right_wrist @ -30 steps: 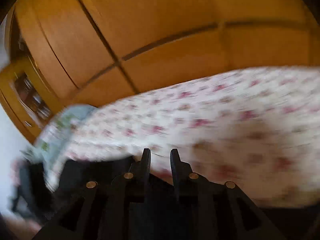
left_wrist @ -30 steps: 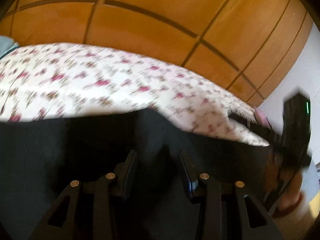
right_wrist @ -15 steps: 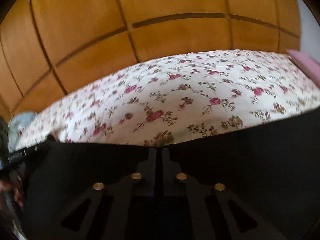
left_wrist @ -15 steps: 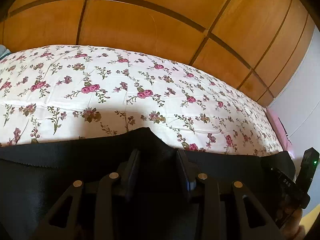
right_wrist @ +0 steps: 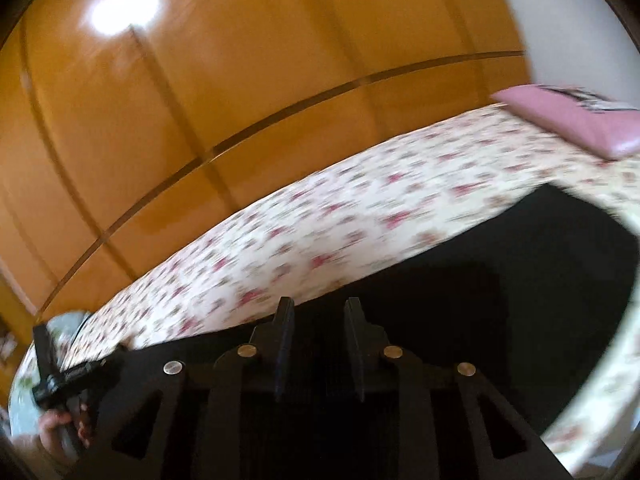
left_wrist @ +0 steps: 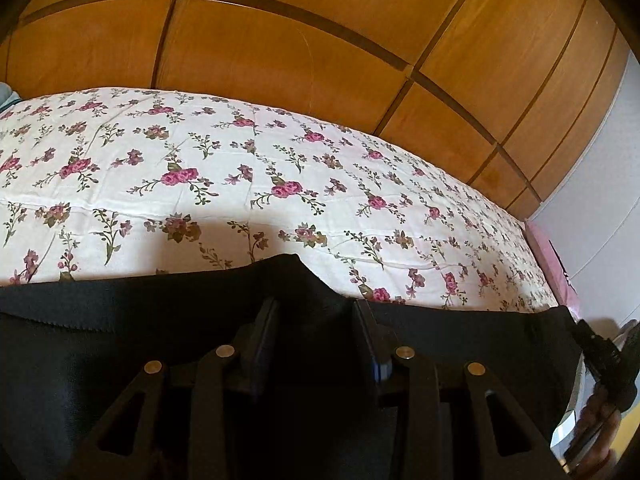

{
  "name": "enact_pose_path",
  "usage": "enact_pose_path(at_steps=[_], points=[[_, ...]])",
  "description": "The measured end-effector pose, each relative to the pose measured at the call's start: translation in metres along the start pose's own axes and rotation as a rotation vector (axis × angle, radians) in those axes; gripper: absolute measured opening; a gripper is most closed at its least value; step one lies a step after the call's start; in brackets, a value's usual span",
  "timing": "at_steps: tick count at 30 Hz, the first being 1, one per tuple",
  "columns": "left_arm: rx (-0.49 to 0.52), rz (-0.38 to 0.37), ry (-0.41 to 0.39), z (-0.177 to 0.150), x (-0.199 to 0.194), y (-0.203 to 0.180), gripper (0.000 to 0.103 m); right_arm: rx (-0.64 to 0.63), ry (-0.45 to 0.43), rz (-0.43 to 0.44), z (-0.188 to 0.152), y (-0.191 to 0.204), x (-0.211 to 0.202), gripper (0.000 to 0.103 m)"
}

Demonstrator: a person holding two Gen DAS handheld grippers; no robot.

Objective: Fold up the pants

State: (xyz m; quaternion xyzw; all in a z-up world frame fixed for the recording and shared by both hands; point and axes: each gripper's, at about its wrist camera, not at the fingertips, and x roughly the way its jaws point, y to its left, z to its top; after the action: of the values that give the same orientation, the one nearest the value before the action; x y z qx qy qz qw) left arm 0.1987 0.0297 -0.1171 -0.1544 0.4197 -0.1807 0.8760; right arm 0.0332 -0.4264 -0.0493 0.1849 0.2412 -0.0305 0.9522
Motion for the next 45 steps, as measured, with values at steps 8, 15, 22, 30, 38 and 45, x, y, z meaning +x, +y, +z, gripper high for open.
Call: enact_pose_path(at_steps=[8, 15, 22, 30, 38, 45], points=[[0.035, 0.029, 0.001, -0.010, -0.026, -0.005, 0.041, 0.400, -0.104, -0.232, 0.001, -0.144, -0.070, 0.052], [0.050, 0.061, -0.007, -0.031, -0.037, 0.007, 0.041, 0.586, -0.119, -0.147, -0.016, -0.196, -0.064, 0.052], [0.068, 0.070, -0.012, -0.033, -0.034, 0.005, 0.044, 0.621, -0.142, -0.105, -0.014, -0.201, -0.052, 0.052], [0.009, 0.013, -0.023, -0.034, -0.036, 0.015, 0.044, 0.670, -0.167, 0.027, -0.018, -0.210, -0.048, 0.036], [-0.002, 0.003, -0.026, -0.034, -0.036, 0.016, 0.044, 0.746, -0.173, 0.062, -0.021, -0.211, -0.041, 0.021], [-0.023, -0.018, -0.033, -0.034, -0.037, 0.018, 0.044, 0.611, -0.200, 0.024, 0.016, -0.171, -0.061, 0.020]])
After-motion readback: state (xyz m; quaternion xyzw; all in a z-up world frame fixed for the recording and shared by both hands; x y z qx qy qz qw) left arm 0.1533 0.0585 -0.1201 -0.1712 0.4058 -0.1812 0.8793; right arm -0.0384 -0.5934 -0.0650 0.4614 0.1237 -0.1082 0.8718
